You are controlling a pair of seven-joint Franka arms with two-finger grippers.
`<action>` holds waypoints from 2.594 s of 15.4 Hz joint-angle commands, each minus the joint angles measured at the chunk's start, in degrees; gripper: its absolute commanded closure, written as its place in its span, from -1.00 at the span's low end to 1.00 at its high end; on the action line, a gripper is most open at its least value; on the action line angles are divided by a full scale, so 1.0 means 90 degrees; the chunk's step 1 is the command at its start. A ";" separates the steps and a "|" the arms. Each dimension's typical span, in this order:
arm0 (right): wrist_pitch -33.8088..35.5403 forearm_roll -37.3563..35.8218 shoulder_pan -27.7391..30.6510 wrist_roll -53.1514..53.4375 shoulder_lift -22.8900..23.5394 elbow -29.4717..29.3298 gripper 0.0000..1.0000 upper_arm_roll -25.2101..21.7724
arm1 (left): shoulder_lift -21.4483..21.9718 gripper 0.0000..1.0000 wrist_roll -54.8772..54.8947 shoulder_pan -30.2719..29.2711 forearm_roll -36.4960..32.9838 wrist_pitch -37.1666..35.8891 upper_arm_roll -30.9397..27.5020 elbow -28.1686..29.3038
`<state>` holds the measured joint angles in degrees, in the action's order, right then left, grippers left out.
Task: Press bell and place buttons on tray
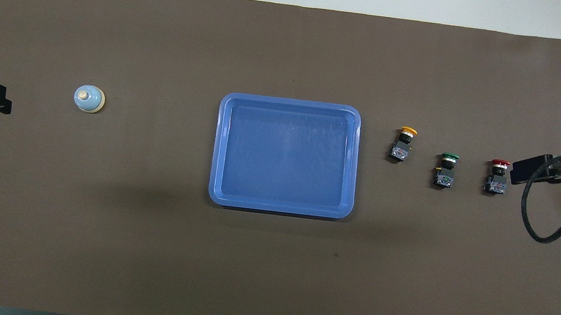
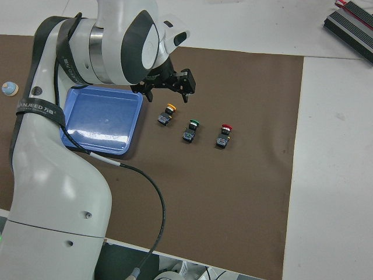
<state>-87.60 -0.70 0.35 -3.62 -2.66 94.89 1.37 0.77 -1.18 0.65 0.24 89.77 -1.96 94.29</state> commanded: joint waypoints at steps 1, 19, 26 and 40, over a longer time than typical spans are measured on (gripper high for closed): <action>0.0085 -0.0039 0.0059 -0.0135 -0.0086 0.0043 -1.00 0.0053 | 0.0168 -1.00 0.0199 0.0054 -0.0095 -0.0267 0.0003 0.0089; -0.3271 0.0019 -0.0859 0.2706 0.1006 0.1605 -1.00 0.0112 | 0.0188 -1.00 0.0141 -0.0004 -0.0095 -0.0258 -0.0016 0.0089; -0.4757 0.0000 -0.1201 0.3352 0.2159 0.1683 -1.00 0.0102 | 0.0188 -1.00 0.0141 -0.0004 -0.0095 -0.0258 -0.0016 0.0089; -0.5041 0.0000 -0.0967 0.3508 0.2375 0.2064 -1.00 0.0073 | 0.0188 -1.00 0.0141 -0.0004 -0.0095 -0.0258 -0.0016 0.0089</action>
<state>-131.23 -0.62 -8.81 25.94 19.46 111.43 1.57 1.31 -0.08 0.60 0.24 87.69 -2.05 94.28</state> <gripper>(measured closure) 0.000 0.000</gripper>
